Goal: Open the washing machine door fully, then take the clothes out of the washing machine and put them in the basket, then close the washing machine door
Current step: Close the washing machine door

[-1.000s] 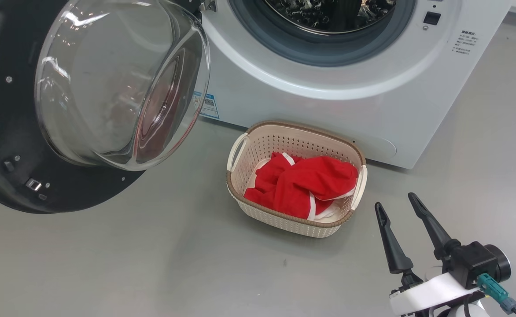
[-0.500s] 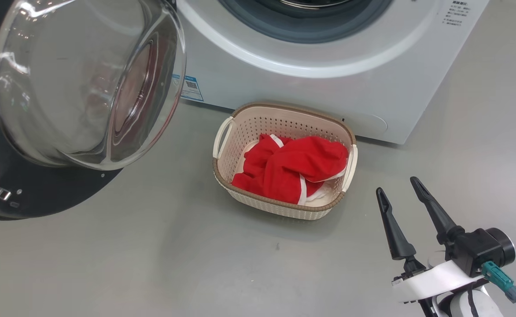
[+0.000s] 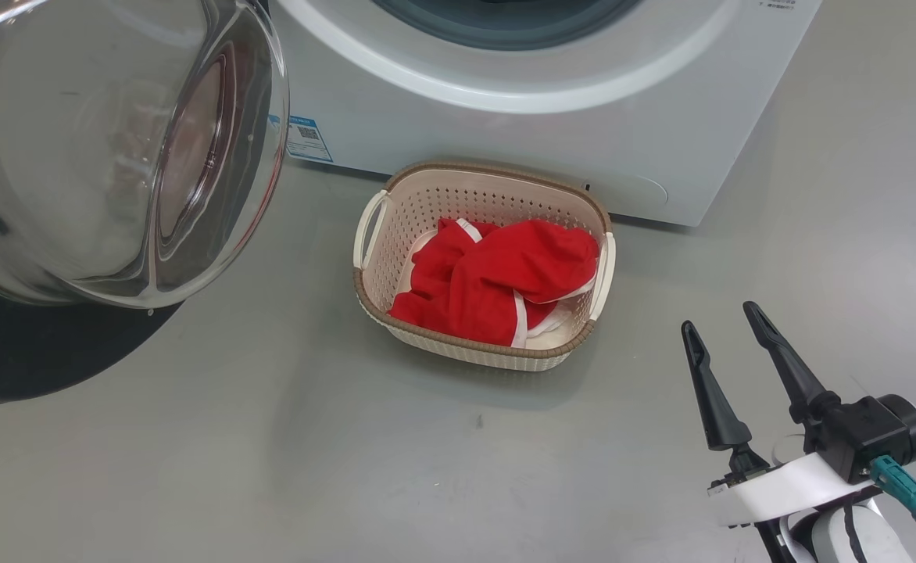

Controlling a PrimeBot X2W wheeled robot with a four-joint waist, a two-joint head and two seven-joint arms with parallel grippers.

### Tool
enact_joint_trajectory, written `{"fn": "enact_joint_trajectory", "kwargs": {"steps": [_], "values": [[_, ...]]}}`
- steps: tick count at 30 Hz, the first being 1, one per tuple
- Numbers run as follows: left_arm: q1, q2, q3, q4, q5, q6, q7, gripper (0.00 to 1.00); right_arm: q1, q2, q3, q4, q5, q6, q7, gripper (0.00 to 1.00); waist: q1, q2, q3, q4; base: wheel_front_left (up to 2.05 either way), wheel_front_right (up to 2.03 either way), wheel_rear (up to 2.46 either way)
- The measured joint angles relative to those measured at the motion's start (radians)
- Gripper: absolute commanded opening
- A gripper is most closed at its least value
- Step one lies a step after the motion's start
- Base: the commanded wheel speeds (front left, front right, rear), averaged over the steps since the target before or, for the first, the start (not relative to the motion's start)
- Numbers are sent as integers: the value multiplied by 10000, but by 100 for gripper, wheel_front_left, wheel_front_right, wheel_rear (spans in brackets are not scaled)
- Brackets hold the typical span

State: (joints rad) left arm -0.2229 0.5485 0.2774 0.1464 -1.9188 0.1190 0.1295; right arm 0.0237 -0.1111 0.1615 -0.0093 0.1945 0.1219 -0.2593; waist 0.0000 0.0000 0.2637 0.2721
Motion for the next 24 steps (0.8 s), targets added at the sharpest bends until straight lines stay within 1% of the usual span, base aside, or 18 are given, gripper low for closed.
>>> {"fn": "enact_joint_trajectory", "kwargs": {"steps": [8,12,19,24], "values": [[-93,272,-282,94,-238,0,755,0,-2,-71,-33,13,61,0,0,100,0,0,-19,43,0,0,0],[-94,272,-309,140,-545,0,1127,0,-2,-79,-31,15,61,0,0,100,0,0,-52,77,0,0,0],[-86,297,-512,92,-675,-29,1812,0,-2,-84,-31,21,71,0,0,100,0,0,-86,125,0,0,0],[-71,288,-700,-52,-986,-382,2378,0,-5,-88,-31,6,73,0,0,100,0,0,-93,141,0,0,0]]}}
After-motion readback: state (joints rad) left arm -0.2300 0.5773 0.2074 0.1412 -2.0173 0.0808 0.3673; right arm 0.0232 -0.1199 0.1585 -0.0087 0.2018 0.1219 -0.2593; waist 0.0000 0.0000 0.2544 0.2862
